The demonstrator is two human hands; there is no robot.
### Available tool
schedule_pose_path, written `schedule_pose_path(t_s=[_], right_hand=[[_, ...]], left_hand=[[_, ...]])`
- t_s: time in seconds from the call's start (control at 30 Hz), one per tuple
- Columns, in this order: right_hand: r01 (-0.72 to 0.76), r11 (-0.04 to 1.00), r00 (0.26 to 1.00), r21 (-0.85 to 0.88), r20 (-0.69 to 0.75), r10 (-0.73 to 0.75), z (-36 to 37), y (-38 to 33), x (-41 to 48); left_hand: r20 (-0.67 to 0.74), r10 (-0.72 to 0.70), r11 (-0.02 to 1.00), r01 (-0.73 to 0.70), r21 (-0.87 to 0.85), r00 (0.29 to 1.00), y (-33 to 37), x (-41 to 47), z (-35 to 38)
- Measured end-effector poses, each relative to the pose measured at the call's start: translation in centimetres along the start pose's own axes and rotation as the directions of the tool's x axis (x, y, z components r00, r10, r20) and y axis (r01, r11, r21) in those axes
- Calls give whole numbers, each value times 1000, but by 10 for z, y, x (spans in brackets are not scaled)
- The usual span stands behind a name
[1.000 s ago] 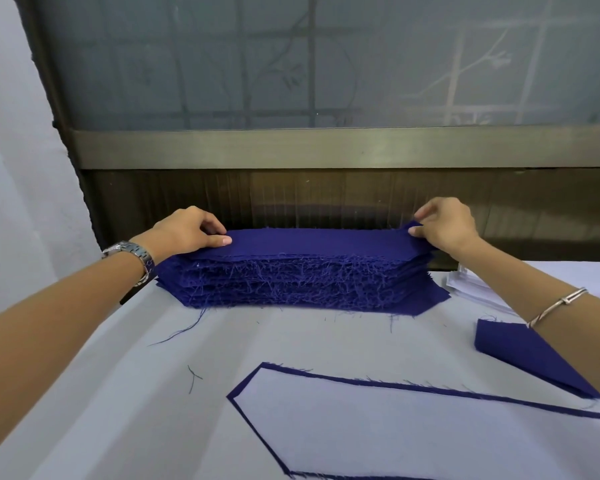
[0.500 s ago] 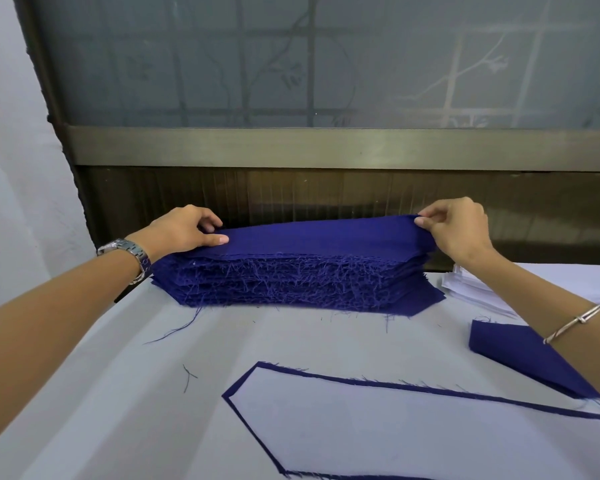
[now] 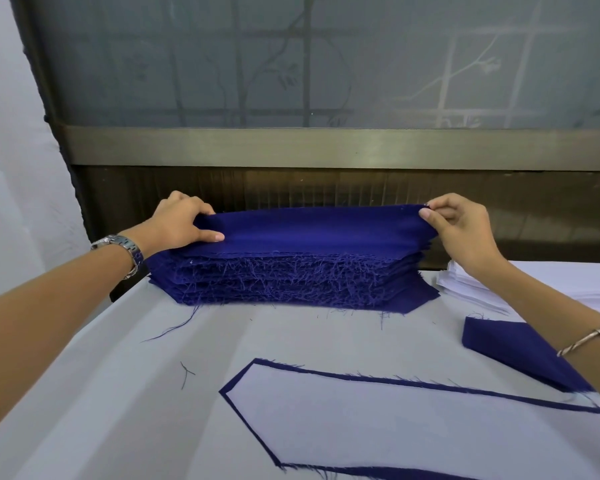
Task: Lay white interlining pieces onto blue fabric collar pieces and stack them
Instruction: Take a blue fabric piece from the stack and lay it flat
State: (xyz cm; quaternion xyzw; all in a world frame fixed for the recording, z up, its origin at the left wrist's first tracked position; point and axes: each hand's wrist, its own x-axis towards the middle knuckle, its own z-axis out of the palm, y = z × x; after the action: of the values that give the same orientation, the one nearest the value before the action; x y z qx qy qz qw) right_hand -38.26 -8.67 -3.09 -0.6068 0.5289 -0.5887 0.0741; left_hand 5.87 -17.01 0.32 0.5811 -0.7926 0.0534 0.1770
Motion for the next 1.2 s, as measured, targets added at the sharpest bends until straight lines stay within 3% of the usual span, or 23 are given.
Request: schedule_pose_path(t_s=[0.1, 0.2, 0.37, 0.5, 0.63, 0.77, 1.0, 1.13, 1.2], right_hand=[[7, 1000, 1000, 26, -10, -6, 0, -5, 2], [24, 999, 999, 20, -24, -24, -5, -13, 6], [-26, 994, 997, 105, -69, 33, -25, -32, 12], [-75, 992, 997, 106, -14, 77, -58, -40, 9], [-210, 975, 968, 78, 154, 196, -104, -37, -2], [-358, 934, 890, 3, 304, 340, -153, -21, -21], [-511, 808, 625, -293, 518, 583, -226, 24, -57], [-504, 749, 516, -430, 546, 660, -253, 56, -75], [-509, 733, 509, -451, 529, 679, -260, 73, -82]], left_hand=[[-146, 66, 993, -49, 111, 987, -6, -8, -6], [-212, 53, 995, -34, 91, 976, -18, -17, -18], [-241, 16, 990, -49, -134, 970, -28, -28, -43], [-266, -29, 930, -72, -362, 964, -18, -38, -62], [-106, -44, 795, -29, -606, 993, 1, -52, -67], [133, -12, 761, 96, -642, 991, 15, -66, -56], [447, 24, 720, 295, -628, 894, 56, -103, -24], [575, 75, 750, 333, -571, 815, 69, -122, -8], [619, 109, 763, 334, -553, 777, 72, -128, -1]])
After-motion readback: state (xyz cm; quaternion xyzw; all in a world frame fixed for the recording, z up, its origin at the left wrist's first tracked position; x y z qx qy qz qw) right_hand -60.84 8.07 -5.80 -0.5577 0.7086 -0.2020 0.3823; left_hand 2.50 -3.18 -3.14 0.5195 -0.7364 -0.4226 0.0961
